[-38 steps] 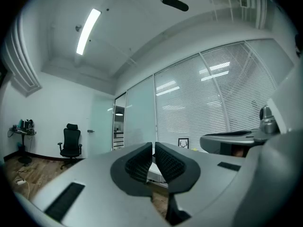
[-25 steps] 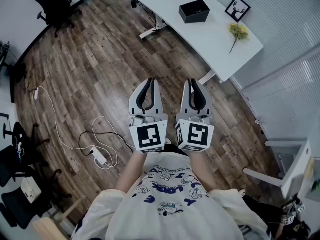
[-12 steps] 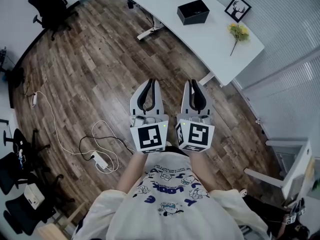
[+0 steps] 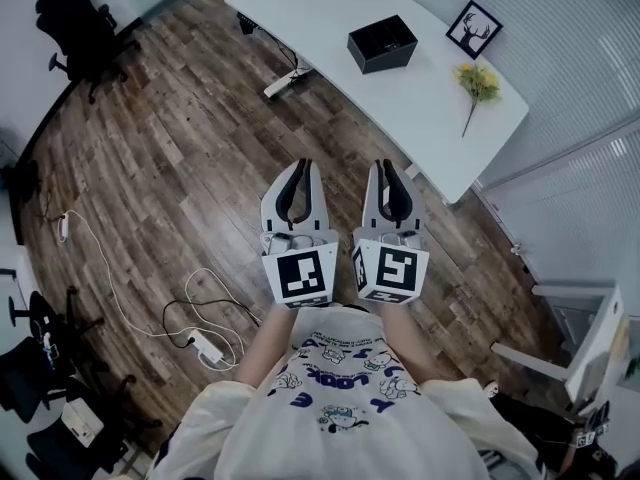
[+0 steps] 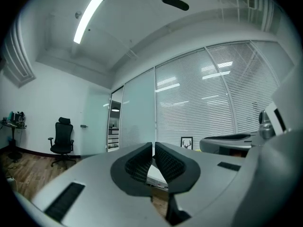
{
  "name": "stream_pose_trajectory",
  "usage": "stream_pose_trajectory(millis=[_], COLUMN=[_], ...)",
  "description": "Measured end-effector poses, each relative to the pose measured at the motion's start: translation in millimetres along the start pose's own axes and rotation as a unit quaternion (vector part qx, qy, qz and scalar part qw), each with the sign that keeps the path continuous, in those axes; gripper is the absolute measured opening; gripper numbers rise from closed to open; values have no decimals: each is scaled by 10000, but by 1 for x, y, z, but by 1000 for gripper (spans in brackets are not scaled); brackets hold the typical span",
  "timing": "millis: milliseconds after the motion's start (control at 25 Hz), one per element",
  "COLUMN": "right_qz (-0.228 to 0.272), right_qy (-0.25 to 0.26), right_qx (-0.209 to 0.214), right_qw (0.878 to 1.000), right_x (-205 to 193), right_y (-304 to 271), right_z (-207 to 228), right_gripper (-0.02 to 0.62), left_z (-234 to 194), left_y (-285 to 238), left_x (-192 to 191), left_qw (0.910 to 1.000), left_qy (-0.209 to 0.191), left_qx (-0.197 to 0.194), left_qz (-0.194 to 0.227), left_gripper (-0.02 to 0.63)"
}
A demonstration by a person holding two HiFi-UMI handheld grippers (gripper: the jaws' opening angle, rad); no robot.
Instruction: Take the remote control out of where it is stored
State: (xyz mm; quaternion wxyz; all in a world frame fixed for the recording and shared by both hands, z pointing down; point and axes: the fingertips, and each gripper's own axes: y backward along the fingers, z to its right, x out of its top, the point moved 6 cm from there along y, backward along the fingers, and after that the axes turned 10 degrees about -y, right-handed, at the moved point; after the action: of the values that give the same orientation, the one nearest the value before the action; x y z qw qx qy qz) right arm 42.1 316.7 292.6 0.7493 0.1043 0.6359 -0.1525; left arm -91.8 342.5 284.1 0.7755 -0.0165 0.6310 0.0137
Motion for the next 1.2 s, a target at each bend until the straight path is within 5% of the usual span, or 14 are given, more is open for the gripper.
stream_pose_trajectory(millis=[560,1200], right_qz=[50,-198], right_qy=[-54,-48], right_qx=[-498,-714], right_qw=[9987,9972], right_x=[1,-10], right_y=[-127,-185], right_z=[14,45], right_gripper=[60,60], left_z=[-40,-32], left_y=[-133,-202], left_x=[-13,-33], left_qw=[9988,9973], left_qy=[13,197], left_qx=[-495,-702], left_qz=[56,-134], left_gripper=[31,31])
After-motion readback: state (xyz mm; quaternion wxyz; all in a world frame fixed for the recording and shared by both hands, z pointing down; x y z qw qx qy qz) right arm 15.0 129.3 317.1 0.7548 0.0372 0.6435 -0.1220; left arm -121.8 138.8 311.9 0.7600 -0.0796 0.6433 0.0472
